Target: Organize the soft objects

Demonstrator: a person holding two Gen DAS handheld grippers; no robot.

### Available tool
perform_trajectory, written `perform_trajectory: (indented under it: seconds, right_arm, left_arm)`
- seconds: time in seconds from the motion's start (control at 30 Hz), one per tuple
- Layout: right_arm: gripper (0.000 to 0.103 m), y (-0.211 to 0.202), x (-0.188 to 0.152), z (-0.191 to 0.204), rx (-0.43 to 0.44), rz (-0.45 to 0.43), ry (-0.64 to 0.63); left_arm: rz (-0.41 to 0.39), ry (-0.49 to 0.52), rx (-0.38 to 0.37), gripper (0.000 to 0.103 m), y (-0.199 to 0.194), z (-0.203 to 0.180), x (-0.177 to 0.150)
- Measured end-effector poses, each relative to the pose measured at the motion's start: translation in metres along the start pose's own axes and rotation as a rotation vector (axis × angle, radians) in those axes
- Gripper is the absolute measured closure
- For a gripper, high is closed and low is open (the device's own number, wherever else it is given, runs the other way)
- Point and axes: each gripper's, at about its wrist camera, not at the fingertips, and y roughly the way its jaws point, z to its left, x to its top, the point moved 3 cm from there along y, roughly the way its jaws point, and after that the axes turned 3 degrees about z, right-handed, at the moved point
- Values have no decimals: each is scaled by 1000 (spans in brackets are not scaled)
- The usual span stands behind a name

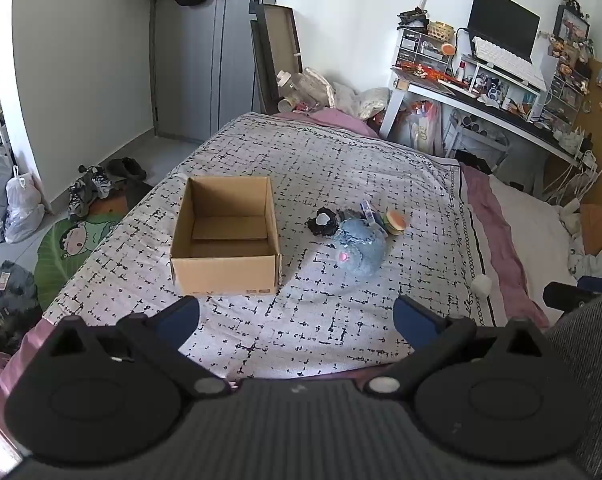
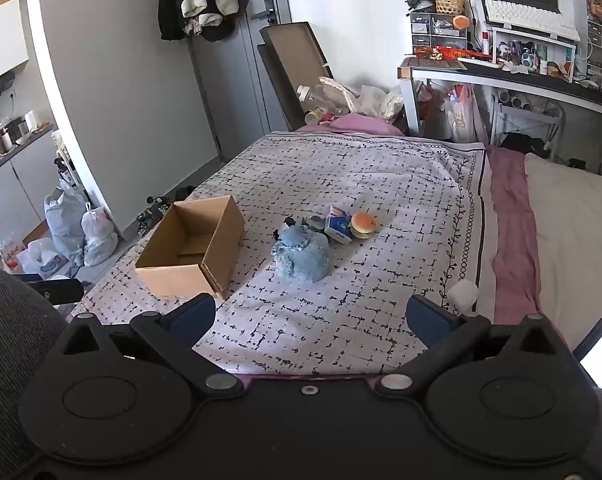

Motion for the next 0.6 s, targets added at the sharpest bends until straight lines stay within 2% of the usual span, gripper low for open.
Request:
perform_trajectory:
  seconds: [0.6]
  right_arm:
    - [0, -3, 3, -5, 3, -1, -3]
  left_arm:
    - [5, 0, -1, 1, 3, -1, 0]
